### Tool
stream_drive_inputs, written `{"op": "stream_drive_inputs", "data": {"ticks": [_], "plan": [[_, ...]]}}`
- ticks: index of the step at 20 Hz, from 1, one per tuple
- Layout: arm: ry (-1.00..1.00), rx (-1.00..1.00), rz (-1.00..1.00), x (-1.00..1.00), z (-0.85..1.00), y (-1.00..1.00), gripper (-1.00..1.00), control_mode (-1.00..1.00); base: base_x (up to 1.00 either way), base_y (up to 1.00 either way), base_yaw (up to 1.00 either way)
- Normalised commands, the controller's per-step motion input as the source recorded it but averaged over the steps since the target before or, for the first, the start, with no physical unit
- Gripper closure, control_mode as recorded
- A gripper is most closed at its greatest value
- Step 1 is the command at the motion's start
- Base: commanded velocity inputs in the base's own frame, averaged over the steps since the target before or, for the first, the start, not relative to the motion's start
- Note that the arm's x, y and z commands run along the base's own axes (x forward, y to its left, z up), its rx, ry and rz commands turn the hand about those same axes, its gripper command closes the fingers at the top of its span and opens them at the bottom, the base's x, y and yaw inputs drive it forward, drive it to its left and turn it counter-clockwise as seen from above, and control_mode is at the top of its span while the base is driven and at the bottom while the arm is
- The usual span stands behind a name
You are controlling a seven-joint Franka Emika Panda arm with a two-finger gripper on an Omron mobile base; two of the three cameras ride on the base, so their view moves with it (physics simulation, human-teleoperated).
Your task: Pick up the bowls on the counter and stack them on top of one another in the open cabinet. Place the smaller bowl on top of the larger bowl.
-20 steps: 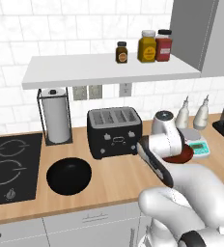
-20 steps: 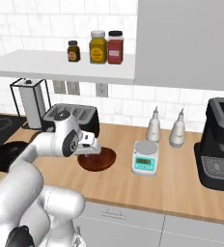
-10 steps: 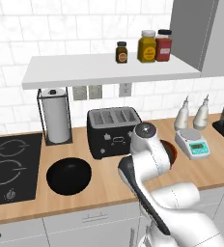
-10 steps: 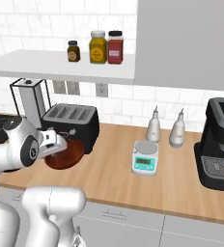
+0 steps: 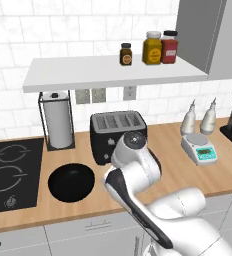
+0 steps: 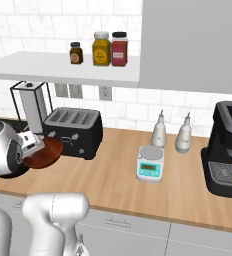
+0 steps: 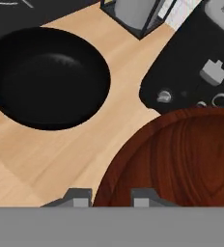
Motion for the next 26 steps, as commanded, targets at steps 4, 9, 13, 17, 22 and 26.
{"op": "stream_drive_inputs", "data": {"ticks": [4,9,13,17,22,26], "plan": [[0.22,-0.11,0.15,0.22,0.39,1.00,1.00,-1.00,0.00,0.00,0.00],[0.04,-0.05,0.15,0.02,-0.13,1.00,1.00,-1.00,0.00,0.00,0.00],[0.00,-0.07,0.13,0.00,-0.53,0.89,1.00,-1.00,0.00,0.00,0.00],[0.00,-0.03,0.05,0.00,-0.82,0.55,1.00,-1.00,0.00,0.00,0.00],[-0.01,0.00,0.00,0.21,-0.34,0.28,1.00,-1.00,0.00,0.00,0.00],[0.00,0.00,0.00,0.39,-0.23,0.27,1.00,-1.00,0.00,0.00,0.00]]}}
